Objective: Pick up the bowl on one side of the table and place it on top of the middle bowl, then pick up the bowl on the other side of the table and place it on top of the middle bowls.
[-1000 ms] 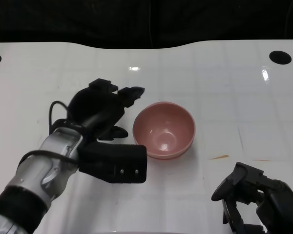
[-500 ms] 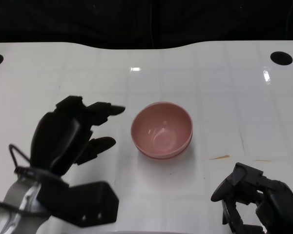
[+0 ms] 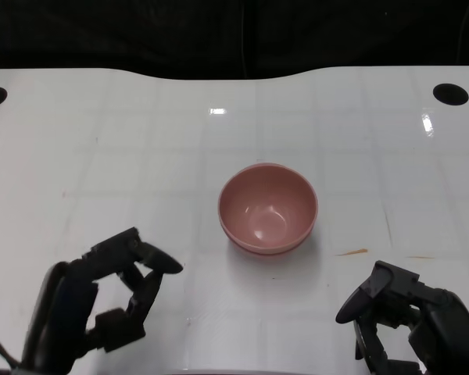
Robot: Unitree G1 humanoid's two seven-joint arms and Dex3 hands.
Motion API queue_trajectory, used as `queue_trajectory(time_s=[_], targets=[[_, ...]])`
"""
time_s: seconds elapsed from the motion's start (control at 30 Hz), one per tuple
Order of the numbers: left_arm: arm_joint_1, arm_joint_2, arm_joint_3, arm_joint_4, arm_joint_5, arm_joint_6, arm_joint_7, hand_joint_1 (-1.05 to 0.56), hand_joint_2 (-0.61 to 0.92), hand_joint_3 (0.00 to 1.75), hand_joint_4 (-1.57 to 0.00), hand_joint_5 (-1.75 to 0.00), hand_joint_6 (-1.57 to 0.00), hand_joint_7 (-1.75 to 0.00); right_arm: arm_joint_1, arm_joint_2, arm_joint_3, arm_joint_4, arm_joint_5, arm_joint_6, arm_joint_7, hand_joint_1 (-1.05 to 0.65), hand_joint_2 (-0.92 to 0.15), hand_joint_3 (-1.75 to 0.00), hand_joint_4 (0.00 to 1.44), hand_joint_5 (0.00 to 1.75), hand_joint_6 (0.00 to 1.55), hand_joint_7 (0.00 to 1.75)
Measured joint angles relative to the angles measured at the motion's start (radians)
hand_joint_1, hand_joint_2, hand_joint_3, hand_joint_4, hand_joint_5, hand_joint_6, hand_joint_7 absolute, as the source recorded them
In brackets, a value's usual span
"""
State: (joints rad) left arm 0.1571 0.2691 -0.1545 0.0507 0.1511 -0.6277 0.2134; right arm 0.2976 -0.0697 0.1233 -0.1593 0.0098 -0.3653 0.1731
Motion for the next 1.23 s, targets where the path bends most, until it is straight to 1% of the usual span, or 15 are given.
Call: queue_trajectory(time_s=[0.07,0.17,0.23,0.33,0.43,0.53,0.63,0.87,1.0,1.23], targets=[[0.045,-0.013,0.002,-0.047,-0.079,0.012,-0.059,-0.16,0.44,1.27,-0.82,-1.7,-0.86,-1.34,0.0,0.001,0.0,0.0,0.0,0.004,0.0,-0.16,-0.5,-1.24,0.77,1.71,0.74,1.37],[0.116,-0.034,0.007,-0.12,-0.129,0.057,-0.112,-0.17,0.42,1.29,-0.89,-1.67,-0.87,-1.43,-0.002,0.002,0.0,0.0,0.0,0.008,-0.001,-0.15,-0.5,-1.24,0.77,1.71,0.75,1.38],[0.159,-0.046,0.007,-0.158,-0.145,0.093,-0.14,-0.16,0.4,1.33,-0.91,-1.67,-0.87,-1.48,-0.002,0.003,0.0,0.0,0.0,0.009,-0.003,-0.15,-0.5,-1.25,0.77,1.71,0.75,1.38],[0.195,-0.082,0.008,-0.184,-0.182,0.112,-0.172,-0.17,0.37,1.38,-0.91,-1.68,-0.85,-1.51,-0.004,0.003,-0.001,0.0,0.0,0.009,-0.003,-0.15,-0.49,-1.25,0.77,1.71,0.74,1.37],[0.192,-0.106,0.017,-0.141,-0.206,0.09,-0.207,-0.19,0.37,1.39,-0.91,-1.69,-0.86,-1.51,-0.009,0.003,-0.003,0.004,0.0,0.008,-0.003,-0.15,-0.49,-1.26,0.77,1.71,0.74,1.37],[0.178,-0.115,0.038,-0.089,-0.227,0.069,-0.248,-0.19,0.36,1.42,-0.91,-1.69,-0.86,-1.51,-0.014,0.002,-0.005,0.014,-0.002,0.004,-0.003,-0.17,-0.49,-1.26,0.78,1.72,0.75,1.38],[0.167,-0.124,0.05,-0.059,-0.233,0.051,-0.271,-0.18,0.36,1.41,-0.89,-1.7,-0.85,-1.52,-0.018,0.0,-0.007,0.027,-0.003,0.001,-0.003,-0.17,-0.48,-1.26,0.78,1.72,0.75,1.37],[0.158,-0.147,0.057,-0.052,-0.279,0.049,-0.35,-0.17,0.36,1.41,-0.87,-1.7,-0.85,-1.51,-0.025,0.0,-0.008,0.049,-0.002,-0.016,-0.003,-0.18,-0.48,-1.25,0.77,1.7,0.75,1.37],[0.159,-0.152,0.072,-0.052,-0.281,0.054,-0.369,-0.17,0.37,1.38,-0.88,-1.66,-0.85,-1.48,-0.025,0.0,-0.007,0.049,-0.01,-0.016,-0.004,-0.17,-0.48,-1.26,0.76,1.7,0.75,1.36],[0.157,-0.164,0.088,-0.028,-0.288,0.053,-0.402,-0.15,0.38,1.38,-0.88,-1.67,-0.86,-1.46,-0.025,0.002,-0.006,0.064,-0.002,-0.03,-0.002,-0.18,-0.47,-1.26,0.78,1.69,0.76,1.36]])
